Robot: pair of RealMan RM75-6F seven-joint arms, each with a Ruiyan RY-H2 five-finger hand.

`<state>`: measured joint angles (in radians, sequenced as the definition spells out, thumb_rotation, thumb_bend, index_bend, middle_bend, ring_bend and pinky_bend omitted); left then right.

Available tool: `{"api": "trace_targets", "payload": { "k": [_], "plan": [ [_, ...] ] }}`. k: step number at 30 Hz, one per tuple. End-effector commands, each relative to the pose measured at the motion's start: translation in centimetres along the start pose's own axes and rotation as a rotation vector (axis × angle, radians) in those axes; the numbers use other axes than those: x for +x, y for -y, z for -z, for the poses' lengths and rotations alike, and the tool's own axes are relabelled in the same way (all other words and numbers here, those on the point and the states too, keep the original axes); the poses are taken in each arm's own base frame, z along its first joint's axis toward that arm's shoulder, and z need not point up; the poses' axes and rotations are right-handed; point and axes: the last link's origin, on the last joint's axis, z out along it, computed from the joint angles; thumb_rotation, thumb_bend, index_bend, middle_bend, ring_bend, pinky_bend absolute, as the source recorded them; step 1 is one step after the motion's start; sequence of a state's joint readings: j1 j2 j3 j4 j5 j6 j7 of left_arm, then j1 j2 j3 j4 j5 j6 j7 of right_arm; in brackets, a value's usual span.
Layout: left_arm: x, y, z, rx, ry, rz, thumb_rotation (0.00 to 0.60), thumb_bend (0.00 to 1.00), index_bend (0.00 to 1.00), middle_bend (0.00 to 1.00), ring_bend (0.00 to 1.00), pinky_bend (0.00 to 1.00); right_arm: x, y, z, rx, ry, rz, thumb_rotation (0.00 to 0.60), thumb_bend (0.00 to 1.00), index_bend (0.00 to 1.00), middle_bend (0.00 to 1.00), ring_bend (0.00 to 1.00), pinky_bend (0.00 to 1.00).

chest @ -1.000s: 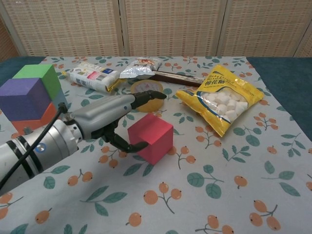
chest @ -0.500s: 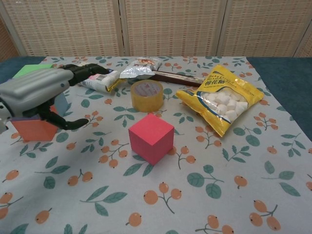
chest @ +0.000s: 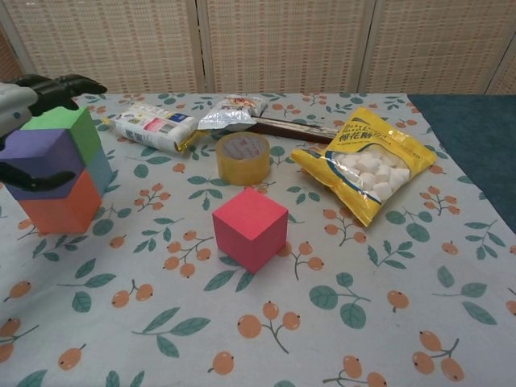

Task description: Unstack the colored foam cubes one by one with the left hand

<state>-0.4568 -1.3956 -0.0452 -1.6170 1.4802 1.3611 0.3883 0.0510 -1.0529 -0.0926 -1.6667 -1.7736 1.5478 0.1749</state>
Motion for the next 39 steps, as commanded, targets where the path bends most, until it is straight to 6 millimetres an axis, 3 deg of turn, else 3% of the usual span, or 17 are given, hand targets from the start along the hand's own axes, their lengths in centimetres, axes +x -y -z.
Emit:
{"api": "trace_targets", "payload": {
  "k": [1,5,9,13,18,26,37,39],
  "plan": [
    [1.1,2.0,2.3,0.071,-0.008,-0.035,0.600,0.33,0.00,0.02,0.22,0.02,-0.1,0.0,-0.1,-0.002,0.004,0.002,0.600,0.27,0.00,0.00,0.00,0.00],
    [1.8,4.1,4.5,0.166,-0.005,-0.069,0.600,0.33,0.00,0.03,0.22,0.03,-0.2,0.0,-0.1,-0.002,0.007,0.005,0.600,0.27,0.00,0.00,0.00,0.00],
    [1.2,6.2,5.9,0.254,0.072,-0.024,0.600,0.33,0.00,0.07,0.28,0.05,-0.2,0.1,0.0,0.001,0.008,0.006,0.600,0.27,0.00,0.00,0.00,0.00],
    [0.2,7.3,5.9,0.289,0.139,0.004,0.600,0.33,0.00,0.06,0.28,0.05,-0.1,0.2,0.1,0.006,0.002,0.006,0.600,0.27,0.00,0.00,0.00,0.00],
    [-0.9,7.2,5.0,0.279,0.167,0.039,0.600,0.33,0.00,0.06,0.28,0.05,0.0,0.3,0.3,0.007,-0.003,0.004,0.600,0.27,0.00,0.00,0.00,0.00],
    [-1.1,3.8,2.3,0.140,0.121,0.107,0.600,0.33,0.00,0.04,0.28,0.04,-0.3,0.2,0.1,0.000,0.006,0.007,0.600,0.27,0.00,0.00,0.00,0.00],
    [-1.5,-4.1,-2.2,-0.113,0.073,0.222,0.600,0.33,0.00,0.04,0.26,0.04,-0.2,-0.1,-0.1,-0.012,0.007,0.006,0.600,0.27,0.00,0.00,0.00,0.00],
    [-1.6,-4.9,-2.8,-0.144,0.069,0.217,0.600,0.33,0.00,0.04,0.19,0.04,-0.2,-0.1,-0.2,-0.013,0.010,0.006,0.600,0.27,0.00,0.00,0.00,0.00]
  ]
}}
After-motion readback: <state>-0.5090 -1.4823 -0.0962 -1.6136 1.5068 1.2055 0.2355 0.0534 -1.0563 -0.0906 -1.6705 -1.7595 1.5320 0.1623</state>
